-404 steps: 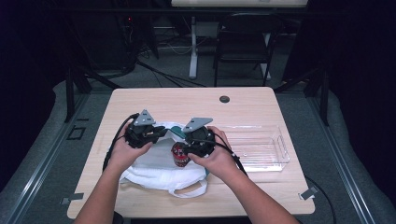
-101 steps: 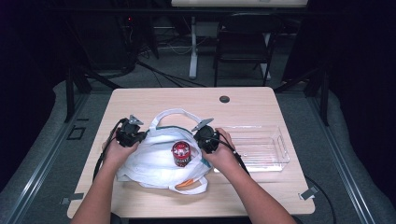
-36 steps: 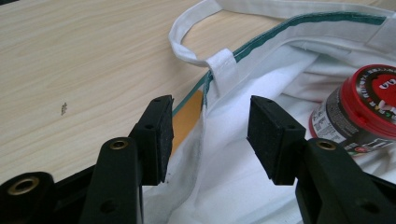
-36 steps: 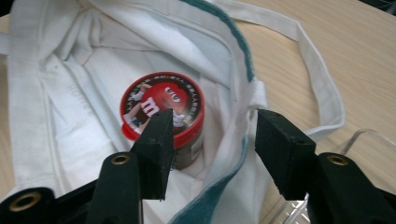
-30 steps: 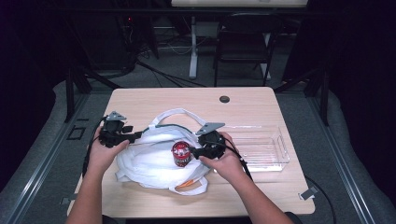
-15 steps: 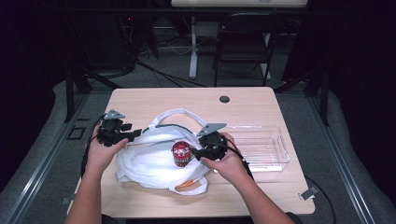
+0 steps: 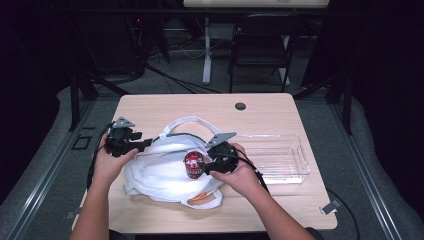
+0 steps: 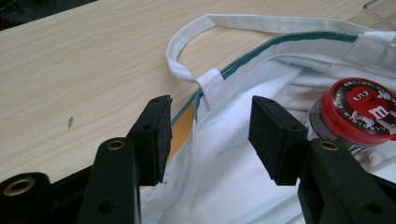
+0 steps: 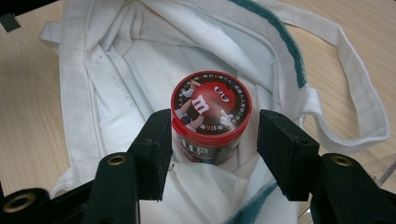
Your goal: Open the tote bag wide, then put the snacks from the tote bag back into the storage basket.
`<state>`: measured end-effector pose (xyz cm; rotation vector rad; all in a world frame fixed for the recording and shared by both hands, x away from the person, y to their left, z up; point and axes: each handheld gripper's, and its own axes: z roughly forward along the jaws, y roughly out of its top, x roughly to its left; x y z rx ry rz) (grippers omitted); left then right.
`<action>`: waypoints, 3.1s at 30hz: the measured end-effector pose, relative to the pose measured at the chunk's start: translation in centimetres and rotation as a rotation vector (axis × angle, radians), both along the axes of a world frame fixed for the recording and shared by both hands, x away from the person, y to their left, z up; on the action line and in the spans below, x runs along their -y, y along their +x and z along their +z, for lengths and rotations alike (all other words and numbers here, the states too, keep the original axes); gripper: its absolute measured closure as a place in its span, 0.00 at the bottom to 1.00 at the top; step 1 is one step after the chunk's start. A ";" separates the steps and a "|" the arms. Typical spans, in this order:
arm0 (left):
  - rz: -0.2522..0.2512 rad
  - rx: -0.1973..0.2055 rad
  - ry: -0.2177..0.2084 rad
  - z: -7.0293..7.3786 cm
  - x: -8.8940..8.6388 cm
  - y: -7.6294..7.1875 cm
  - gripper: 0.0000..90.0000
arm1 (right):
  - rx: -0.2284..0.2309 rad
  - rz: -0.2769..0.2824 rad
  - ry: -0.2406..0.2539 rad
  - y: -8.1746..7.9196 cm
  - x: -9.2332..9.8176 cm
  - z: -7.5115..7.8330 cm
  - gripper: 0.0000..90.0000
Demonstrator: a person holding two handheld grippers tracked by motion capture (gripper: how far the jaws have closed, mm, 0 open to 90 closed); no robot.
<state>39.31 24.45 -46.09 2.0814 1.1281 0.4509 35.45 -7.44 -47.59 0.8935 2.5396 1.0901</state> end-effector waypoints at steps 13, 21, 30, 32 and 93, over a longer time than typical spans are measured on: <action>-0.008 0.011 -0.002 0.4 0.0 -0.1 0.55 | -0.020 0.051 -0.142 1.8 -2.3 0.4 0.47; -0.016 0.021 -0.010 0.5 -0.3 -0.1 0.54 | -0.072 0.045 -0.170 3.1 -3.3 1.4 0.42; -0.013 0.009 -0.011 0.2 -0.5 0.2 0.54 | -0.114 0.041 -0.212 4.1 -5.0 1.3 0.38; -0.013 0.014 -0.011 0.4 -0.6 0.2 0.54 | -0.126 0.046 -0.229 4.3 -5.4 1.0 0.38; 0.002 -0.015 0.007 -0.2 -0.4 0.6 0.53 | -0.316 0.018 -0.399 6.8 -8.4 -3.1 0.27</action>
